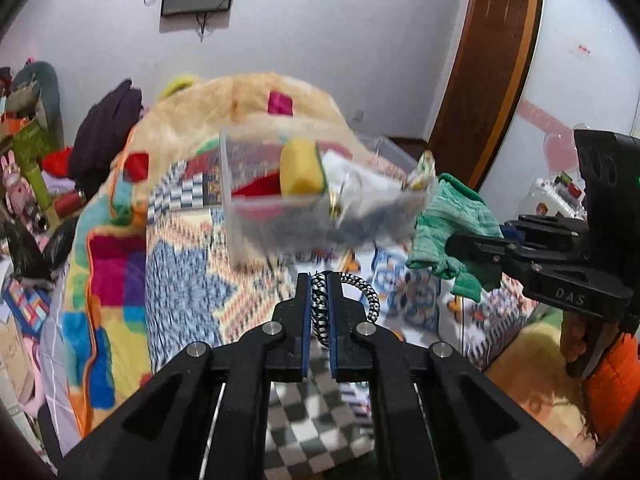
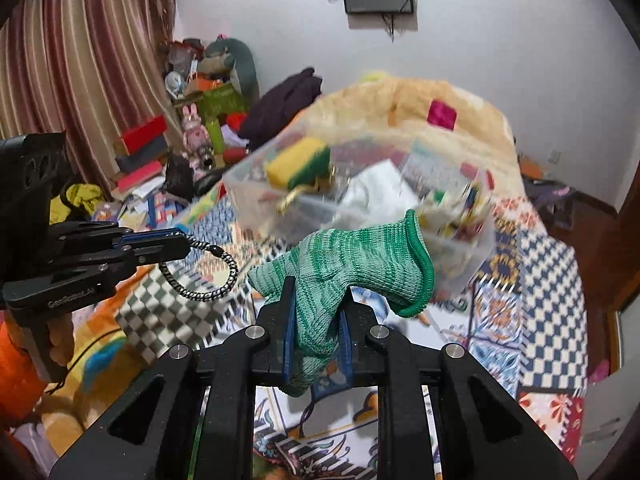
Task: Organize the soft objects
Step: 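Grasp the green knit glove with the right tool while the left grasps the bracelet, then lower the glove into the box with the right tool while the left drops the bracelet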
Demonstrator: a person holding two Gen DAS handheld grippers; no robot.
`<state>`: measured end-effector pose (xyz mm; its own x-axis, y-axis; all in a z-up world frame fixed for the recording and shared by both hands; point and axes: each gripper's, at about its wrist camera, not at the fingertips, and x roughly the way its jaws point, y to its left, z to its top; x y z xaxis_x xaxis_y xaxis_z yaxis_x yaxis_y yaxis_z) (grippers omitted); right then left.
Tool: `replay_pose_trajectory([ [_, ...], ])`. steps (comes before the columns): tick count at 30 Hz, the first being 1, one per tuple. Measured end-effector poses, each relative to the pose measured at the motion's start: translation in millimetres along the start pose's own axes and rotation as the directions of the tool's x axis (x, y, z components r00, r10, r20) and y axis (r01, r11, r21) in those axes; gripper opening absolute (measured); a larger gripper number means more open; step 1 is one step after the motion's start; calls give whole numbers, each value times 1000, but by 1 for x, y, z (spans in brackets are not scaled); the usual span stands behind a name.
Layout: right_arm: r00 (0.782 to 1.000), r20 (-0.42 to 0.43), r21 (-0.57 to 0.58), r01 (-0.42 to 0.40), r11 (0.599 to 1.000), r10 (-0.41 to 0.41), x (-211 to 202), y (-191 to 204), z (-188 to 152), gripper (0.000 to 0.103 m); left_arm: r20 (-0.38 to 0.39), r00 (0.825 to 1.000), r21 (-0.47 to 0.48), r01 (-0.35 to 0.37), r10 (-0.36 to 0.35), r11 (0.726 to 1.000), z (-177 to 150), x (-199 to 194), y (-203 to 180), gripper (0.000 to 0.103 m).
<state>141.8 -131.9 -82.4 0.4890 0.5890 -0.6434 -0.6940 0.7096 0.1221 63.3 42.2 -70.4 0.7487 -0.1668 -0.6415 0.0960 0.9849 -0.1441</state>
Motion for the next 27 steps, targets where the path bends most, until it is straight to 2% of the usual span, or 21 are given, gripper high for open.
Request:
replay_pose_trajectory([
  [15, 987, 150, 33, 44, 998, -48, -13, -20, 52, 16, 158, 986, 35, -52, 46, 998, 68, 0, -3, 6],
  [21, 987, 148, 52, 55, 997, -62, 1, -29, 66, 16, 183, 980, 35, -81, 73, 996, 89, 15, -1, 6],
  [27, 994, 99, 74, 41, 996, -49, 31, -37, 72, 16, 155, 984, 22, -97, 93, 995, 97, 42, 4, 6],
])
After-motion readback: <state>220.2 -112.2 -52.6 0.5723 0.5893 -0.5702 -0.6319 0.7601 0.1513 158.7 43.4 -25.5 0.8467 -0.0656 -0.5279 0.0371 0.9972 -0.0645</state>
